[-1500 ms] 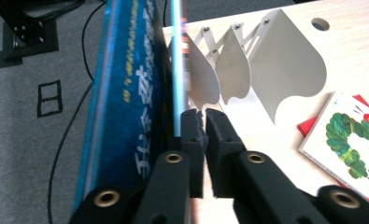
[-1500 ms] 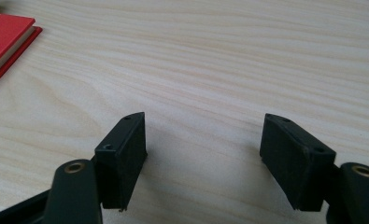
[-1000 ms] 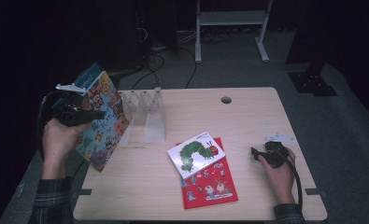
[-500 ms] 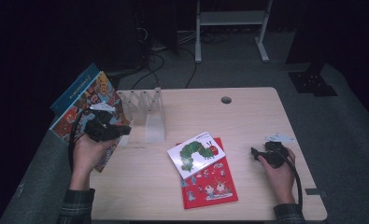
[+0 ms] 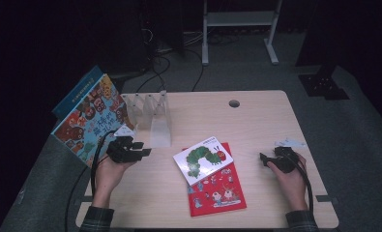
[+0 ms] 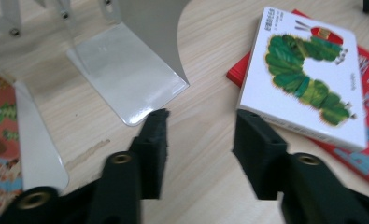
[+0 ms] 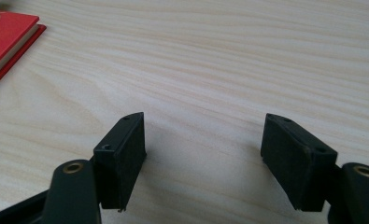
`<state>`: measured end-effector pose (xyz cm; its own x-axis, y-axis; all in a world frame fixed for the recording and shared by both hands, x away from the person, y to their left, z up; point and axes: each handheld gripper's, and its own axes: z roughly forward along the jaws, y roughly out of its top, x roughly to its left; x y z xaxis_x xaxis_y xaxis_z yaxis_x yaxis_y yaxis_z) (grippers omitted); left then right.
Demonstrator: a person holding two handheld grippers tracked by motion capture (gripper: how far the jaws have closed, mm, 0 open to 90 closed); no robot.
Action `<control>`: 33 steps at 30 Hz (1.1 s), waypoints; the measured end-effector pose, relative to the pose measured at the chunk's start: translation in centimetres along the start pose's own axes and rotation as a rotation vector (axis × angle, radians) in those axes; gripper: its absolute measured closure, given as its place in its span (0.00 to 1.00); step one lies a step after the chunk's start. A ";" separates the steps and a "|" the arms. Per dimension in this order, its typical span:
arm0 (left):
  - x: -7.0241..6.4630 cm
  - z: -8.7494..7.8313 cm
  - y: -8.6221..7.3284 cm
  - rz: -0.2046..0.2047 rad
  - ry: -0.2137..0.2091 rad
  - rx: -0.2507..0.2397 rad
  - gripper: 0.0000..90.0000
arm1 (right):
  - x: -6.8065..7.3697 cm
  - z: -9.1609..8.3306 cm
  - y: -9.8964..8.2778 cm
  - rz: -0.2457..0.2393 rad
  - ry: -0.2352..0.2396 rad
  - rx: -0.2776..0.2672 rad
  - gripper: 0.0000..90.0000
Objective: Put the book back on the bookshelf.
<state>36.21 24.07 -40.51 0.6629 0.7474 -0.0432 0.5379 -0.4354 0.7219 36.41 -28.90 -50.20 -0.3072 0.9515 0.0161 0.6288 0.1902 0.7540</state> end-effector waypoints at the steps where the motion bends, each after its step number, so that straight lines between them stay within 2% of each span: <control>1: 0.0 0.3 -0.3 0.002 -0.003 0.007 0.58 | 0.0 0.0 0.0 -0.001 0.001 0.000 0.33; 4: -0.2 1.3 -1.1 -0.025 -0.003 0.013 0.50 | 0.0 -0.1 -0.1 -0.003 0.003 0.000 0.34; 6: -0.4 1.9 -1.6 -0.026 -0.006 0.010 0.43 | 0.1 -0.3 -0.1 0.000 0.007 0.003 0.40; 9: -0.6 3.1 -2.6 -0.034 -0.006 0.026 0.32 | 0.4 -0.6 0.0 -0.013 0.030 -0.001 0.44; 12: -0.9 4.1 -3.6 -0.020 0.012 0.030 0.22 | 1.0 -0.9 0.2 -0.027 0.050 -0.015 0.46; 14: -1.0 4.7 -4.1 -0.005 0.023 0.033 0.18 | 1.4 -1.0 0.4 -0.024 0.071 -0.018 0.47; 16: -1.1 5.1 -4.4 0.002 0.032 0.060 0.10 | 2.1 -1.1 0.9 -0.041 0.091 -0.017 0.50; 20: -1.1 5.7 -4.9 0.018 0.036 0.066 0.01 | 3.9 -1.0 2.0 -0.064 0.144 -0.028 0.59; 26: -1.4 6.4 -5.5 0.061 0.041 0.087 0.00 | 6.7 -0.1 4.2 -0.089 0.234 -0.034 0.63; 33: -1.7 6.8 -5.7 0.069 0.040 0.092 0.00 | 10.1 2.2 7.2 -0.138 0.284 -0.023 0.57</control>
<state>35.62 21.89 -49.22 0.6800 0.7324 0.0331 0.5385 -0.5296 0.6554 39.44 -17.41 -46.07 -0.5777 0.8110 0.0925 0.5518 0.3045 0.7764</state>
